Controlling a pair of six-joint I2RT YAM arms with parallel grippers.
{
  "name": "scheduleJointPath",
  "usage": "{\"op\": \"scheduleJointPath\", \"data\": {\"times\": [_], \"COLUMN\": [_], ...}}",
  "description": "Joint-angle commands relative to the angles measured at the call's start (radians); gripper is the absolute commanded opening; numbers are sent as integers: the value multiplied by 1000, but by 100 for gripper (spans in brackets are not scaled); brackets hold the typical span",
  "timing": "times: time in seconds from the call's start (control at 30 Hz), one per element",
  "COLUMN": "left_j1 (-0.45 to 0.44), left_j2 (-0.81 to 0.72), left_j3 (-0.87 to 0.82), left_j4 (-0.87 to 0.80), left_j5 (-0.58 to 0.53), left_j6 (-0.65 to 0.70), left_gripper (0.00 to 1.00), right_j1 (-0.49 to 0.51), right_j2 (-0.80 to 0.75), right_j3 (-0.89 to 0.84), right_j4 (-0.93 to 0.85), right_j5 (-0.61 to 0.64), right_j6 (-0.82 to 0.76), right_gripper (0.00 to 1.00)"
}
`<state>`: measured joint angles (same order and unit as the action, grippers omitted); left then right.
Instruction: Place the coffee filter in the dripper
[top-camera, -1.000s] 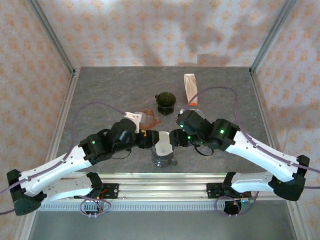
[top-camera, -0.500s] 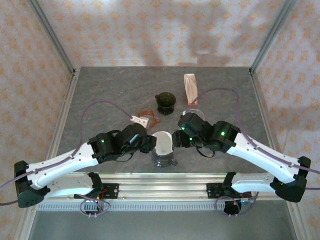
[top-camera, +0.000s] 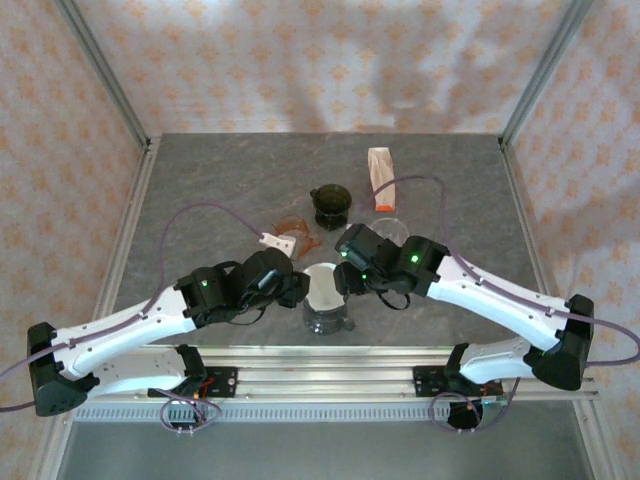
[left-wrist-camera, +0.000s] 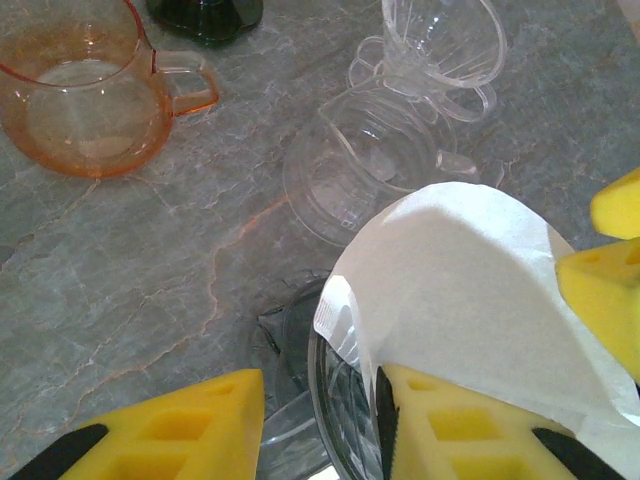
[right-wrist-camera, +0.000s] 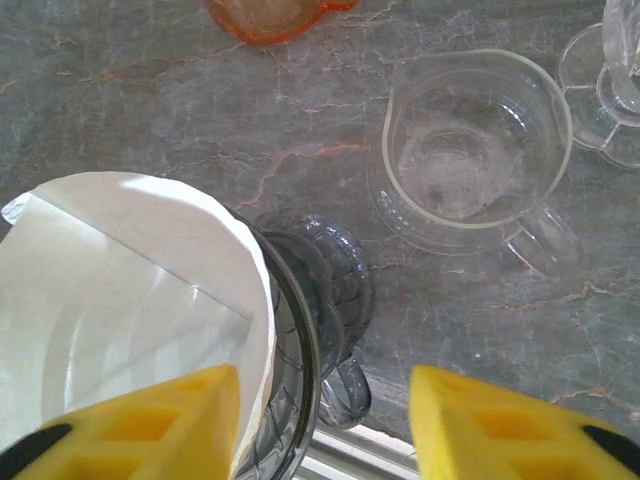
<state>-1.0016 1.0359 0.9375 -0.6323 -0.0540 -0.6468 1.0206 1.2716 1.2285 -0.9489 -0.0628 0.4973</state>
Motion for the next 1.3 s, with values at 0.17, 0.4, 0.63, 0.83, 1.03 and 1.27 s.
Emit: {"op": "scheduleJointPath", "data": {"times": [0.17,0.4,0.63,0.83,1.03,1.27], "left_j1": [-8,-8,-8,-8,-8,-8], "left_j2": [-19,-16,-45,-61,-40,-51], "left_j3": [-22,-43,-43,-35,-48,-60], "left_j4": [10,33,27,13,28,14], "left_j5": [-15,-8,-22,-32,-5,-21], "left_j6": [-4,-12,-23,-5,0,-18], "left_gripper": [35,35,42,55,59,53], "right_j1": [6,5,5,5,6,6], "right_j2": [7,15,10,10,11,8], "right_j3": [13,-12,-12,-14,-15,-15], "right_j4": [0,9,7,7,10,2], "right_j5": [9,12,6,3,2,6], "right_j6": [-15,-11,-8,-9,-7,-8], "right_gripper": [25,20,23,24,24,24]}}
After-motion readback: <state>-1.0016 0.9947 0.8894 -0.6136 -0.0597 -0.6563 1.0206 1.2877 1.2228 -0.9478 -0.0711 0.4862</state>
